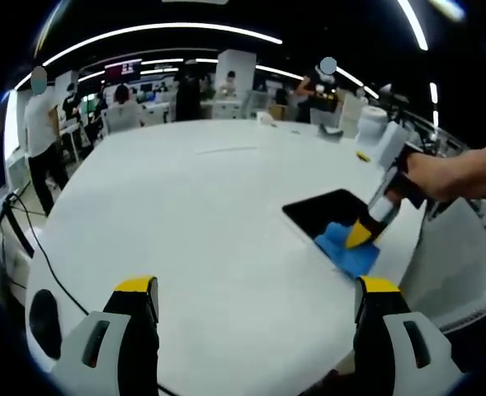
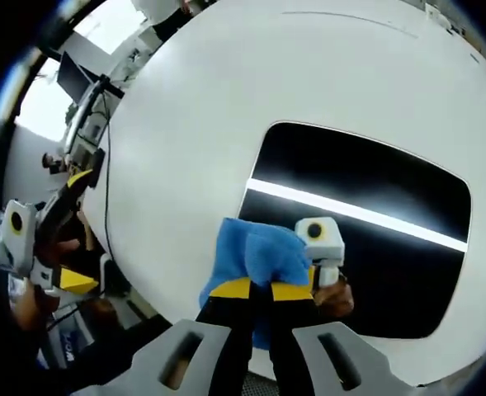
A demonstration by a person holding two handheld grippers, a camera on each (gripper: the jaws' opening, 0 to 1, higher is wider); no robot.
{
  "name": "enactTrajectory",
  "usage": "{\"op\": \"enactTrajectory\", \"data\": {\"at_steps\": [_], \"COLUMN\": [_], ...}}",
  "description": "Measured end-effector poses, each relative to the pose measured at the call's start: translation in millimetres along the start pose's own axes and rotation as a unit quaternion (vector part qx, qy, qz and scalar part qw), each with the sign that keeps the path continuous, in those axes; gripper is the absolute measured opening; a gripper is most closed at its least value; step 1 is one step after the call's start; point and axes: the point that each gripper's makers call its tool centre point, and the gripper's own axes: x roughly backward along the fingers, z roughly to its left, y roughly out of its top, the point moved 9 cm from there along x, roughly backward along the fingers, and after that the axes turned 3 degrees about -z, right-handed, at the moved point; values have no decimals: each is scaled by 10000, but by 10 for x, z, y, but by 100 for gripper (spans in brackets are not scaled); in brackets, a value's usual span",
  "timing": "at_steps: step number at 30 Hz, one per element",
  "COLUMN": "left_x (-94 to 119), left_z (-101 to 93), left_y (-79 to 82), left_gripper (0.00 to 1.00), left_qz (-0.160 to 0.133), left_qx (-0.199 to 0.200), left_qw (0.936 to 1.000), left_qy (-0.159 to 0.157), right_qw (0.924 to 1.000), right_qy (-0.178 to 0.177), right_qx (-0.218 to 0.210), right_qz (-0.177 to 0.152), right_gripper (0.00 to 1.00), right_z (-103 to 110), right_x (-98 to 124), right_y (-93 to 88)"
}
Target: Wipe the mirror surface with the cleaning cloth until all visible marks leave the cleaned area.
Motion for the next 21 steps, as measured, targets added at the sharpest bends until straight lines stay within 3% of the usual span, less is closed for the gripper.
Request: {"op": "enactTrajectory", "data": {"at_steps": [21], "left_x": [-20], "left_z": [22], "left_y": [-18], "left_gripper": [100], "left_qz": [18], "left_qx": [44], "left_qw": [10000], "left_qy": [-26], "right_qw": [10000], "right_qy": [-45], "right_qx": [51], "right_qz": [-39], "right_gripper": [1], "right_z": [-62], "right_x": [-10], "right_y": [327]}}
